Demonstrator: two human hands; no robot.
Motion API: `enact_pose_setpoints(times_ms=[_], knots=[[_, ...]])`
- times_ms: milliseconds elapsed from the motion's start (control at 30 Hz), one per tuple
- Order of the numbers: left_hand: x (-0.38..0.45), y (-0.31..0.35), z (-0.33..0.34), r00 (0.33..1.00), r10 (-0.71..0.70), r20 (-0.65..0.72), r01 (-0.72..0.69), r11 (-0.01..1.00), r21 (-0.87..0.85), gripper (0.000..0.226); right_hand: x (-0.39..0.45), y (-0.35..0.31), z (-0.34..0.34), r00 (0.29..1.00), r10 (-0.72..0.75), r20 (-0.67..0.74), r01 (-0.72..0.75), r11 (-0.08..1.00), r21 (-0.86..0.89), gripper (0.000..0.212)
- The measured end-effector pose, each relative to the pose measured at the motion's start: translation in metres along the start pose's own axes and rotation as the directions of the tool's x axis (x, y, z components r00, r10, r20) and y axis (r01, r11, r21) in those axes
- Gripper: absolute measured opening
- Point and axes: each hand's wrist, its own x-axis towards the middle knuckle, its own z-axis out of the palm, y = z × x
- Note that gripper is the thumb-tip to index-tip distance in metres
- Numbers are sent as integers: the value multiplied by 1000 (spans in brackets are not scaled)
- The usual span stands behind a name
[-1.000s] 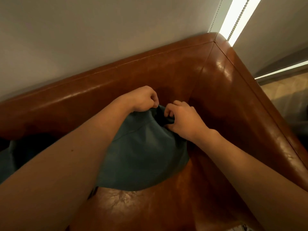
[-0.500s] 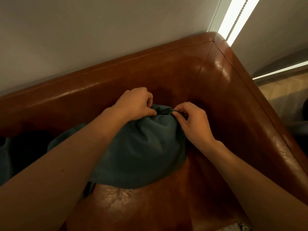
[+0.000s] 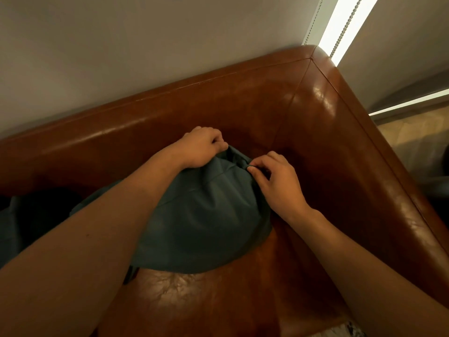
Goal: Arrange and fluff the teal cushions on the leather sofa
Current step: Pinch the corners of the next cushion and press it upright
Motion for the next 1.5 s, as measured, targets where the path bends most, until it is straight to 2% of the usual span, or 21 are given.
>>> enact_pose_setpoints(times_ms=[133, 233, 333, 433, 567, 700, 800, 867, 933, 1000, 1133, 1167, 1200, 1233, 1267, 1300, 1333, 1400, 1433, 1500], knots=[[-1, -3, 1, 998, -52, 38, 60, 969, -239, 28, 0, -3, -3, 997, -5, 71, 6, 1000, -19, 8], [-3, -4, 6, 997, -54, 58, 71, 937, -342, 27, 5, -11, -9, 1000, -22, -4, 21, 993, -113, 10], [-3, -4, 9, 996, -56, 72, 79, 920, -384, 23, 13, -25, -7, 1000, -17, -2, 16, 973, -230, 18], [-3, -3, 11, 994, -80, 74, 105, 896, -431, 23, 16, -35, -2, 999, 9, 38, 4, 941, -339, 11], [-1, -5, 15, 997, -76, 26, 80, 891, -448, 27, 11, -31, -5, 998, 28, 57, -6, 935, -355, 12], [-1, -6, 19, 994, -66, -91, 36, 954, -298, 31, 10, -19, -16, 993, 28, 116, -12, 991, -135, 9], [0, -8, 22, 980, -37, -195, 9, 989, -145, 29, 12, -17, -21, 977, 151, 151, -176, 970, 170, 14], [-2, -11, 23, 954, 31, -297, -57, 995, -79, 23, 12, -19, -21, 945, 249, 211, -314, 871, 378, 19], [-8, -12, 19, 925, 134, -356, -171, 982, -75, 11, 13, -18, -20, 897, 329, 295, -440, 728, 526, 22], [-11, -10, 13, 939, 206, -276, -222, 975, -27, 8, 13, -15, -20, 855, 361, 372, -518, 588, 621, 26], [-9, -7, 9, 977, 172, -126, -166, 985, 57, 12, 15, -19, -19, 788, 398, 470, -603, 345, 719, 34], [-9, -7, 8, 984, 148, -99, -145, 989, 33, 15, 16, -22, -19, 783, 433, 445, -602, 352, 717, 30], [-9, -6, 9, 990, 119, -72, -121, 993, -16, 18, 16, -24, -19, 795, 477, 374, -581, 425, 694, 25], [-8, -6, 9, 996, 83, -43, -86, 993, -85, 21, 16, -26, -19, 828, 505, 244, -529, 558, 639, 19], [-8, -6, 8, 999, 46, -15, -48, 986, -159, 24, 14, -26, -20, 879, 471, 75, -431, 717, 548, 12], [-8, -7, 7, 1000, 15, 8, -13, 976, -218, 27, 11, -27, -22, 933, 354, -65, -295, 855, 427, 6], [-7, -8, 6, 1000, -4, 24, 10, 966, -258, 29, 9, -28, -24, 974, 186, -132, -142, 948, 286, 9], [-5, -9, 3, 999, -30, 43, 42, 952, -304, 30, 7, -25, -26, 991, -120, -67, 121, 992, 20, 19], [-4, -9, 1, 997, -45, 55, 60, 948, -313, 32, 8, -23, -26, 980, -201, -3, 200, 977, -78, 21], [-1, -8, -1, 995, -68, 76, 88, 948, -307, 34, 13, -23, -27, 966, -245, 82, 257, 943, -209, 22]])
